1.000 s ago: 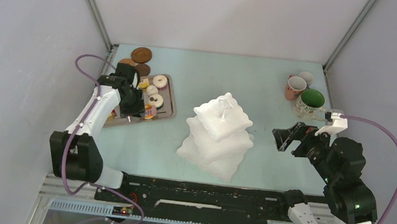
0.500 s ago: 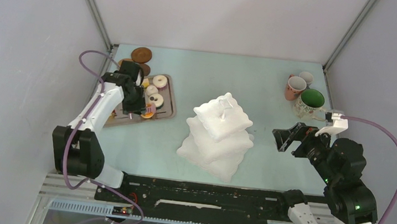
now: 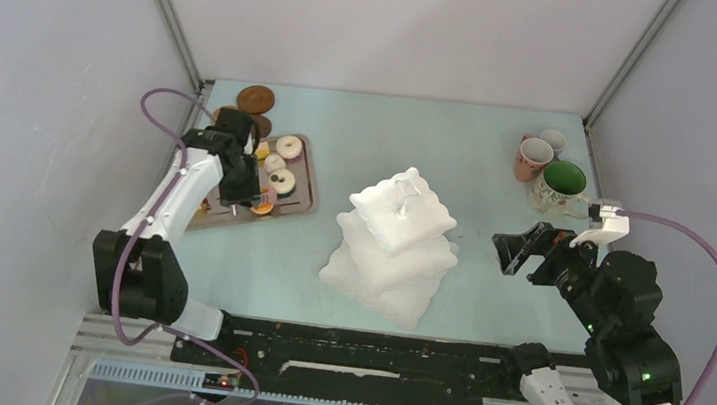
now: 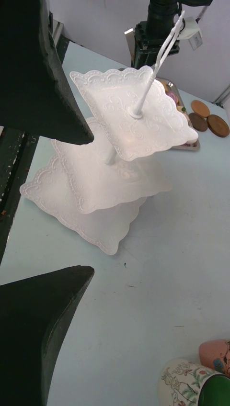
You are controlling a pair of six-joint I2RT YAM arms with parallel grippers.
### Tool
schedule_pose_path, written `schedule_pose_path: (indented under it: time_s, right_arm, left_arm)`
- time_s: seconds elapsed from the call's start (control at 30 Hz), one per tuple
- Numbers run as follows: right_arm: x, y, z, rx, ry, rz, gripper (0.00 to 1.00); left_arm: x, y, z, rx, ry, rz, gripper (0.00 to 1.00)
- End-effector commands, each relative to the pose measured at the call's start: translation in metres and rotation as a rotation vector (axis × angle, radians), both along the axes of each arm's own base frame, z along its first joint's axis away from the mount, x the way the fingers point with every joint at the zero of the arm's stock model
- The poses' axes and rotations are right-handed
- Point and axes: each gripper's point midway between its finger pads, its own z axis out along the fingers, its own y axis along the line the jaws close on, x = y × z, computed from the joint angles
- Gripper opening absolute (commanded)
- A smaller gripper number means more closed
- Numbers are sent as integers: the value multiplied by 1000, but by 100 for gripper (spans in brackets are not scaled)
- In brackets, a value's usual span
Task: Serve the afternoon tea
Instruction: Pick up the desert from the tray, then place the desert on the desert table.
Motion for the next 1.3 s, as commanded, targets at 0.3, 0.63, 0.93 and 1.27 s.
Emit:
schedule_pose_path:
  time_s: [0.3,0.63,0.93,1.27]
  right_arm:
    - [2,6,14,13,-59,33,100]
    - [1,9,14,19,-59,48,100]
    - [-2,8,13,16,-55,48,100]
    - [-2,8,16,22,-70,49,100]
  left_arm:
    - [-40,-27,83,-100,-183,-28,19]
    - [-85,-77,118,-258,-258,-136,20]
    - [-116,-104,119,-286,-241,-295,19]
    - [-131,-113,122,-223,-314,-452,17]
